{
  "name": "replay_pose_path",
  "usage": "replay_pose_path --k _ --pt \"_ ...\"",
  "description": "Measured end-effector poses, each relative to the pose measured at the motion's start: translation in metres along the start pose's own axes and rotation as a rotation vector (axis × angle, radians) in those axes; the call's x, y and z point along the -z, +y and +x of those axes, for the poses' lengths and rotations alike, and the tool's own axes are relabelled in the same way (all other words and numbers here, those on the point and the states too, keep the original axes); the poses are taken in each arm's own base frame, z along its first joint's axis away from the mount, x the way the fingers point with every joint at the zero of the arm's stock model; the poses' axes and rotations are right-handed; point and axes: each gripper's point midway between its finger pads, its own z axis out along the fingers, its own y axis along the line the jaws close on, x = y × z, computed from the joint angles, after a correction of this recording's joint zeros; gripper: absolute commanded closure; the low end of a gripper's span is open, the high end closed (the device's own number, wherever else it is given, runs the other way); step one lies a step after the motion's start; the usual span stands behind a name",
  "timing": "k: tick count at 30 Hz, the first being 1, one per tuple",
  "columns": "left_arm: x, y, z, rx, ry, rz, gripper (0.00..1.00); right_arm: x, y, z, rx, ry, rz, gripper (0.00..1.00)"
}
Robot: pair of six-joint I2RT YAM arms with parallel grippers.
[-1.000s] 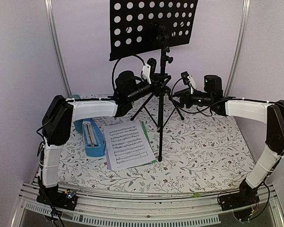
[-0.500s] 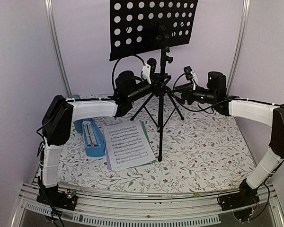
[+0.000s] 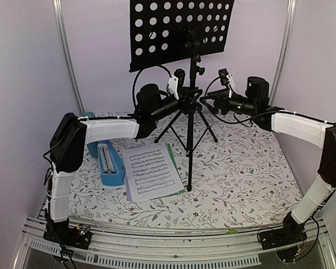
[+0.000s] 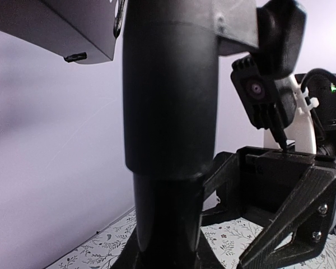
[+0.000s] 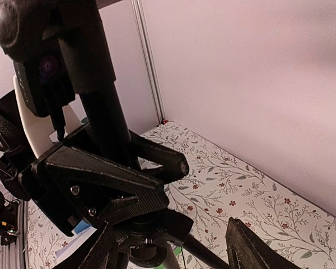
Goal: Set up the instrument practice props
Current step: Screw the knob on the music stand.
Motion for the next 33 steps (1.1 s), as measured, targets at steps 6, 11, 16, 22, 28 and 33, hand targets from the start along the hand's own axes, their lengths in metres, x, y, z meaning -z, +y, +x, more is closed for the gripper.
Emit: replay_pose_path --k 6,11,16,22,28,33 --pt "0.000 0.000 0.000 0.000 0.000 0.000 1.00 -0.006 -0.005 -0.001 0.000 0.002 0.004 0.32" --pt "0.000 0.000 0.000 0.000 0.000 0.000 1.00 -0.011 -0.016 0.018 -0.027 0.043 0.019 0.32" --pt "0.000 0.000 0.000 0.000 0.000 0.000 1.00 -0.011 -0.023 0.020 -0.032 0.046 0.031 0.31" --pt "0.000 0.000 0.000 0.000 0.000 0.000 1.00 -0.011 -0.025 0.020 -0.035 0.047 0.038 0.31" --pt "0.000 0.000 0.000 0.000 0.000 0.000 1.00 -0.011 -0.028 0.021 -0.036 0.048 0.048 0.31" --pt "0.000 0.000 0.000 0.000 0.000 0.000 1.00 -0.012 -0.030 0.023 -0.040 0.050 0.052 0.31"
